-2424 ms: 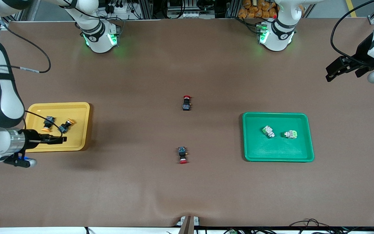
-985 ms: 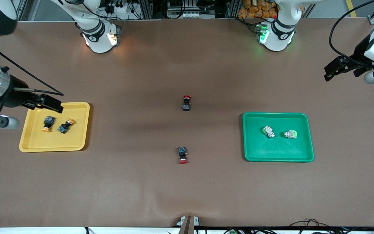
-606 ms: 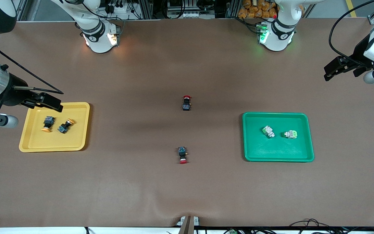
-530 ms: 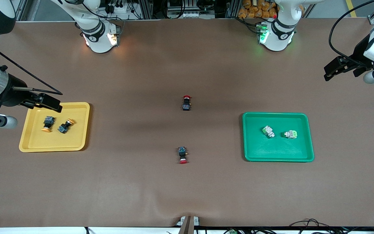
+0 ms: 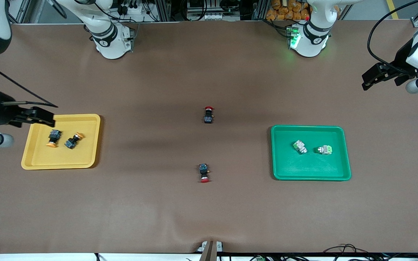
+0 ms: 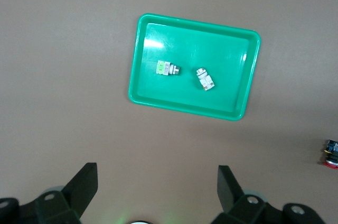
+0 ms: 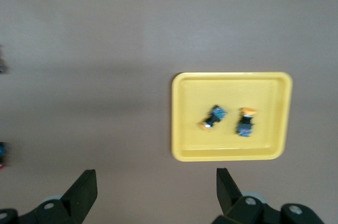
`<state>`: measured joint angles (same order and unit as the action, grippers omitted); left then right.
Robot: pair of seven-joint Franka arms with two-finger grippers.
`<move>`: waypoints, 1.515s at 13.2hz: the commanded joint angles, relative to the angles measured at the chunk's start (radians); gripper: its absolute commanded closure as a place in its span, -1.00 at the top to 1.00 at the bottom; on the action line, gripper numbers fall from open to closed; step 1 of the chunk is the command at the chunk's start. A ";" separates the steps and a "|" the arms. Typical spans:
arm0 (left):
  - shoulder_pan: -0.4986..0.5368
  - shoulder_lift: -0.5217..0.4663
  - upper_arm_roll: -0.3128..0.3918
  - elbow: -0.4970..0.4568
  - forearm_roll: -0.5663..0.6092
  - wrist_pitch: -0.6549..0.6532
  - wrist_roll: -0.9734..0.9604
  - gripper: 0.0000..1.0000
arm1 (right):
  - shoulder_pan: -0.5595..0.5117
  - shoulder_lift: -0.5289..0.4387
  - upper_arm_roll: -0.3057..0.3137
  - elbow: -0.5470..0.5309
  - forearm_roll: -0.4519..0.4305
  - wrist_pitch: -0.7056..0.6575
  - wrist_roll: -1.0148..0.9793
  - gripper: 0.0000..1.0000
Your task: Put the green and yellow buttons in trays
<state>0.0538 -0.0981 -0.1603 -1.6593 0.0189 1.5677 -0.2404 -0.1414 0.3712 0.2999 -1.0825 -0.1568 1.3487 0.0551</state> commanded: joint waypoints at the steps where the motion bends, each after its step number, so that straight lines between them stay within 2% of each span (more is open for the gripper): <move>1: 0.009 -0.034 -0.002 -0.028 -0.020 0.002 0.019 1.00 | 0.091 -0.076 -0.175 -0.023 0.066 -0.019 -0.141 1.00; 3: 0.009 -0.044 -0.002 -0.042 -0.020 0.002 0.019 1.00 | 0.150 -0.142 -0.328 -0.103 0.190 -0.022 -0.152 1.00; 5: 0.009 -0.051 -0.002 -0.053 -0.020 0.006 0.019 1.00 | 0.152 -0.225 -0.340 -0.222 0.192 0.039 -0.152 1.00; 8: 0.009 -0.058 -0.002 -0.057 -0.020 0.006 0.021 1.00 | 0.144 -0.430 -0.337 -0.547 0.191 0.241 -0.150 1.00; 9: 0.009 -0.064 -0.002 -0.069 -0.020 0.006 0.020 1.00 | 0.144 -0.478 -0.337 -0.619 0.191 0.274 -0.153 1.00; 12: 0.009 -0.084 -0.002 -0.091 -0.020 0.018 0.019 1.00 | 0.144 -0.496 -0.317 -0.636 0.169 0.259 -0.155 1.00; 16: 0.009 -0.081 -0.001 -0.070 -0.020 0.002 0.027 1.00 | 0.160 -0.477 -0.315 -0.590 0.135 0.262 -0.155 1.00; 20: 0.015 -0.069 0.002 -0.019 -0.020 -0.026 0.024 1.00 | 0.160 -0.436 -0.318 -0.475 0.138 0.199 -0.153 1.00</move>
